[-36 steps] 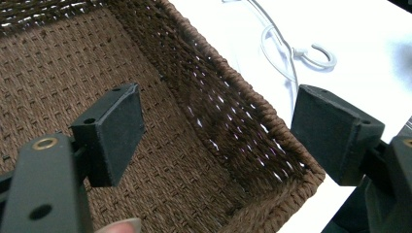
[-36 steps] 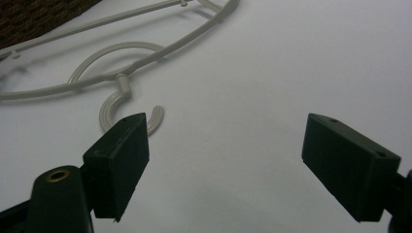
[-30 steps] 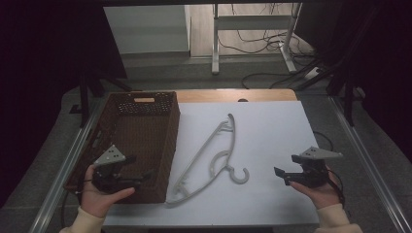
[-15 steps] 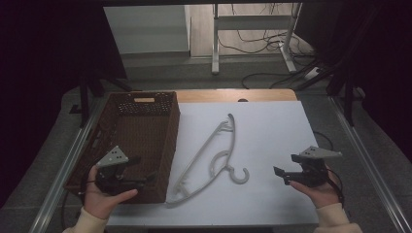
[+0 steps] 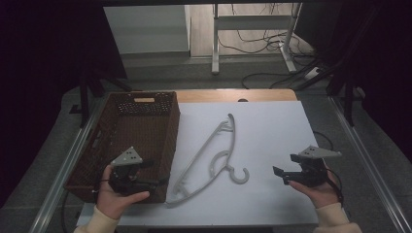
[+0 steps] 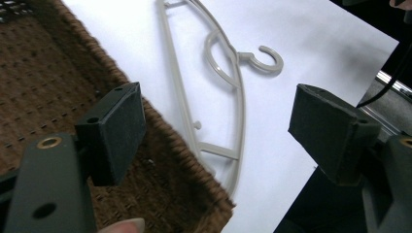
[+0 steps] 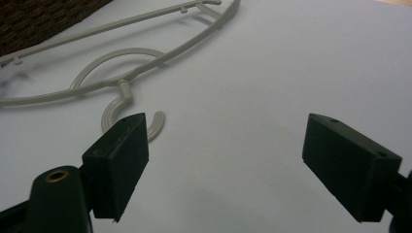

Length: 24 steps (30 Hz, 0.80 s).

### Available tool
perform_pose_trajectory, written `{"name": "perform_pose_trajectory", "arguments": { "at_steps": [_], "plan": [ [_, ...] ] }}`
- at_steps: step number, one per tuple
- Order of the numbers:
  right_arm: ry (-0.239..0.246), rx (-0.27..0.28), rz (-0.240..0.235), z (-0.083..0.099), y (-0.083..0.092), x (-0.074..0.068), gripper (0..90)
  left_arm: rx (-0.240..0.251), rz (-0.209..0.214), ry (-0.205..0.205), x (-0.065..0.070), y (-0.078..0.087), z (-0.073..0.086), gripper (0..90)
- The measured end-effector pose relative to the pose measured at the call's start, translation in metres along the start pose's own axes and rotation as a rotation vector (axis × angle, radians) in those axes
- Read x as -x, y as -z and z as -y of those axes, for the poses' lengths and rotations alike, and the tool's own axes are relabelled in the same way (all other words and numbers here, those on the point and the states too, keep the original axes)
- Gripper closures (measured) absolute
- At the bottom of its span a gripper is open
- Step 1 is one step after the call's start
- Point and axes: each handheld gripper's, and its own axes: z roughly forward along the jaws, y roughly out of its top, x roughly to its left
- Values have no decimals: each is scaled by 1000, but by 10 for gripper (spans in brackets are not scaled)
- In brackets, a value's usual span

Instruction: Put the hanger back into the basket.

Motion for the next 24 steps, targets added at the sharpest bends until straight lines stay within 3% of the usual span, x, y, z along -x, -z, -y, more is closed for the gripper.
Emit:
{"name": "perform_pose_trajectory", "arguments": {
  "at_steps": [9, 13, 18, 24],
  "plan": [
    [-7, -1, -12, 1, -1, 0, 175, -31, 15, -17, 12, -13, -6, 206],
    [-4, -3, -15, 1, -2, 0, 175, -68, 18, -34, 22, -24, -10, 210],
    [-6, -2, -21, 1, -3, 0, 175, -103, 47, -66, 34, -42, -15, 210],
    [-1, -8, -26, 1, -3, 0, 174, -127, 75, -59, 36, -56, -13, 211]
  ]
}}
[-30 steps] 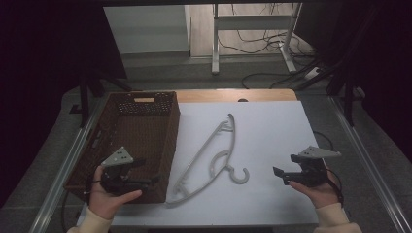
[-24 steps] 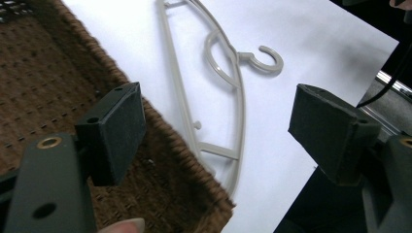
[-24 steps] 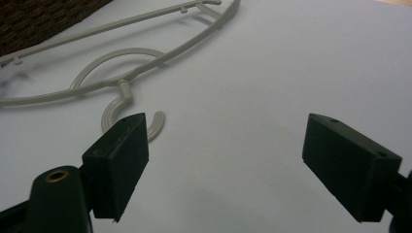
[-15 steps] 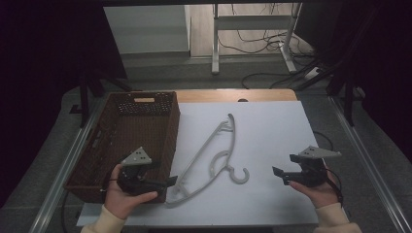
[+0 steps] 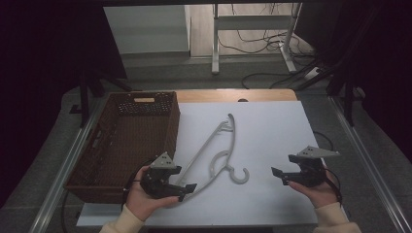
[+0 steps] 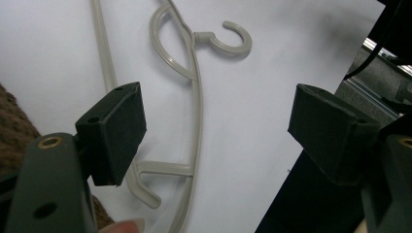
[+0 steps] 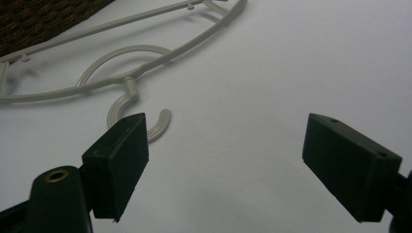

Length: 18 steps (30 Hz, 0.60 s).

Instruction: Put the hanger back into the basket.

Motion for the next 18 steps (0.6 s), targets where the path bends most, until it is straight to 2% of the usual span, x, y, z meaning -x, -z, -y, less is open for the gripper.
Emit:
{"name": "perform_pose_trajectory", "arguments": {
  "at_steps": [6, 13, 18],
  "plan": [
    [5, -5, -1, 0, 0, -1, 173, -8, 47, -10, 2, -11, -6, 214],
    [7, -9, -2, 0, -1, -2, 173, -19, 75, -15, 4, -20, -9, 216],
    [2, -7, -3, 0, 0, 0, 173, -45, 92, -17, 7, -32, -13, 223]
  ]
}}
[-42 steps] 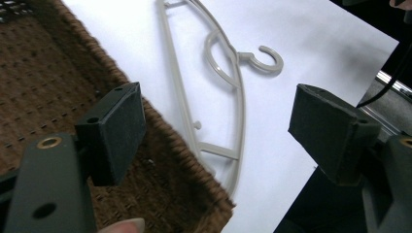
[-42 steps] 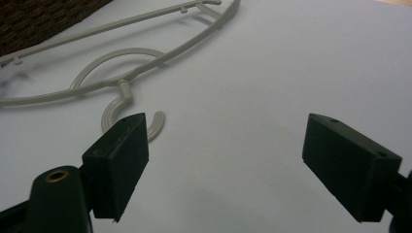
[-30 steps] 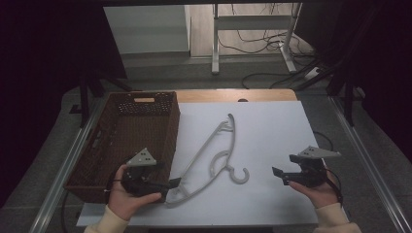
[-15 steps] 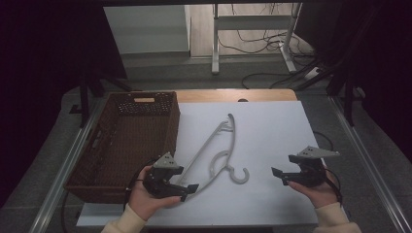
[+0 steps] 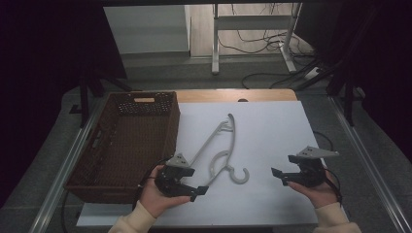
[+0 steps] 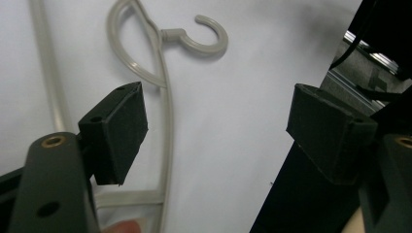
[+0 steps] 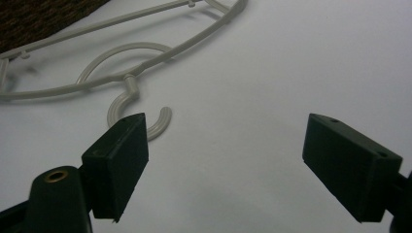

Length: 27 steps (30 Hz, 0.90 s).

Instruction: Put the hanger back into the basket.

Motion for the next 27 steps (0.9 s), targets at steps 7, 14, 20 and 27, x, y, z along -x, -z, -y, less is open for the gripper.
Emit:
{"name": "perform_pose_trajectory", "arguments": {
  "at_steps": [7, 14, 20, 27],
  "plan": [
    [-2, -4, 3, 1, 0, 2, 173, -58, -9, -11, 1, -22, -7, 236],
    [0, -3, 8, 1, 0, 1, 173, -100, -15, 10, -2, -35, -11, 260],
    [2, -4, 8, 1, 0, 1, 173, -129, -26, 41, -8, -44, -10, 286],
    [2, -7, 10, 2, -1, 1, 173, -150, -18, 62, -12, -50, -5, 314]
  ]
}}
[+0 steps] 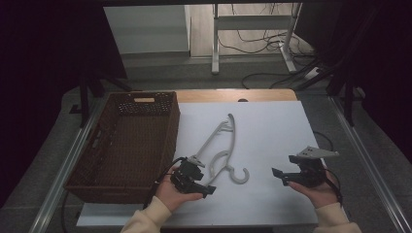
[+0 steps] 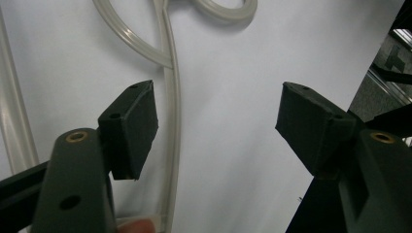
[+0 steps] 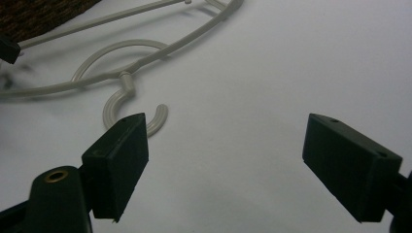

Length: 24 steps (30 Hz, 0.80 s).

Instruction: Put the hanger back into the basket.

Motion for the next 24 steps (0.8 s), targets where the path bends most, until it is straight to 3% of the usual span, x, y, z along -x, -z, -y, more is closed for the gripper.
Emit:
{"name": "perform_pose_trajectory", "arguments": {
  "at_steps": [4, 13, 24],
  "plan": [
    [3, -1, -1, 0, 0, 0, 173, -22, -6, -10, -2, -2, 0, 330],
    [2, -6, 0, 0, -1, -1, 172, -41, -7, 6, -3, -8, 4, 380],
    [5, -8, -1, 0, -1, -1, 172, -103, -20, 27, -6, -20, 12, 432]
  ]
}}
